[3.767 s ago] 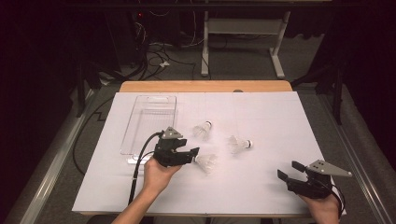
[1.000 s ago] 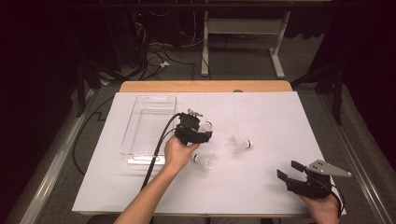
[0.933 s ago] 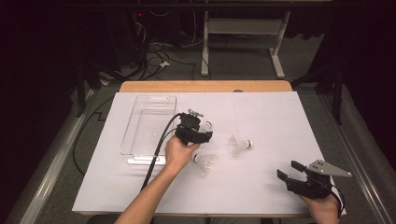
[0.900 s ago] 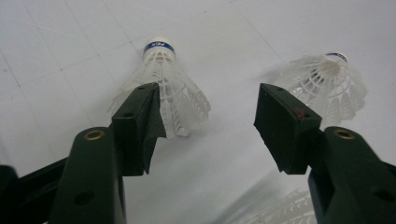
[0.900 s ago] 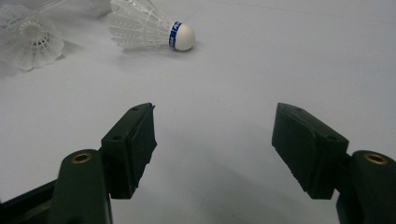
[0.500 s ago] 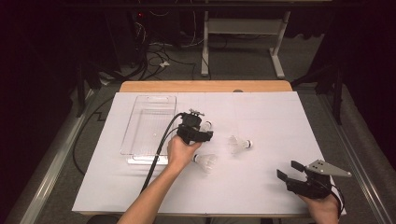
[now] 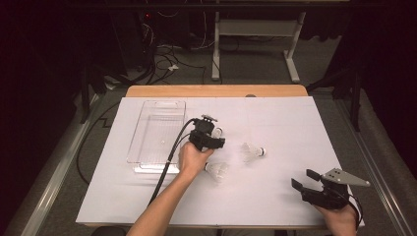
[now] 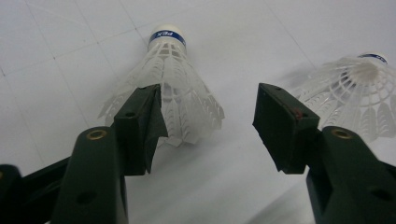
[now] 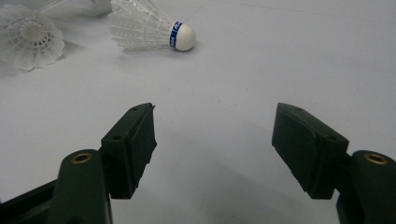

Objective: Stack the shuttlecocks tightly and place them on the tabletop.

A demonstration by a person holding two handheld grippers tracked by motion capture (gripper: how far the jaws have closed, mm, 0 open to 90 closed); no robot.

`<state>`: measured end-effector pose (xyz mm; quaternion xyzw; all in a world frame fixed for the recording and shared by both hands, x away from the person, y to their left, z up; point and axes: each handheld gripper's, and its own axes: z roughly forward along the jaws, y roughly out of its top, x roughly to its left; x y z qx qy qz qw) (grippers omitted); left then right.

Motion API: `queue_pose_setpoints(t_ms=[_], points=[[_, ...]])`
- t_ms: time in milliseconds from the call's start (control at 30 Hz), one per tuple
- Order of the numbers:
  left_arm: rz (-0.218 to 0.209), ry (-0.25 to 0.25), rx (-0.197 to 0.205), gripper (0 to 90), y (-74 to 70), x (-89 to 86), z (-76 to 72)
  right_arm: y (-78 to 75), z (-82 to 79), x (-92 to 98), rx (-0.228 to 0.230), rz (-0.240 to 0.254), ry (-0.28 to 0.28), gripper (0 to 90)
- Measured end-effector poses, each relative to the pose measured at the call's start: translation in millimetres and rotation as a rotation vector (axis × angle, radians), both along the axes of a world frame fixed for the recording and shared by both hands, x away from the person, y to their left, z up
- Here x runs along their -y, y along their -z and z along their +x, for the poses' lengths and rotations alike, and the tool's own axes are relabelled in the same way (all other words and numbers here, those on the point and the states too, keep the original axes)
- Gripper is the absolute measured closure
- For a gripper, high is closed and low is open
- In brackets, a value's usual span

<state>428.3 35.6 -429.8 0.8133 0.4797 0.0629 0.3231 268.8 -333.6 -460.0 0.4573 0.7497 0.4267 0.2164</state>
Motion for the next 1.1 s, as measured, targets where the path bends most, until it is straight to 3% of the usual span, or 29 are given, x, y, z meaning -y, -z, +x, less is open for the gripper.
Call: queue_pose_setpoints(t_ms=[700,1100], points=[[-0.064,0.002,-0.004,63.4,4.4,-2.7,7.3,0.1,0.1,0.0,0.001,0.002,-0.002,30.7],[-0.065,0.000,0.011,70.8,4.8,-2.9,8.6,0.0,0.0,0.0,0.000,0.001,-0.002,30.7]])
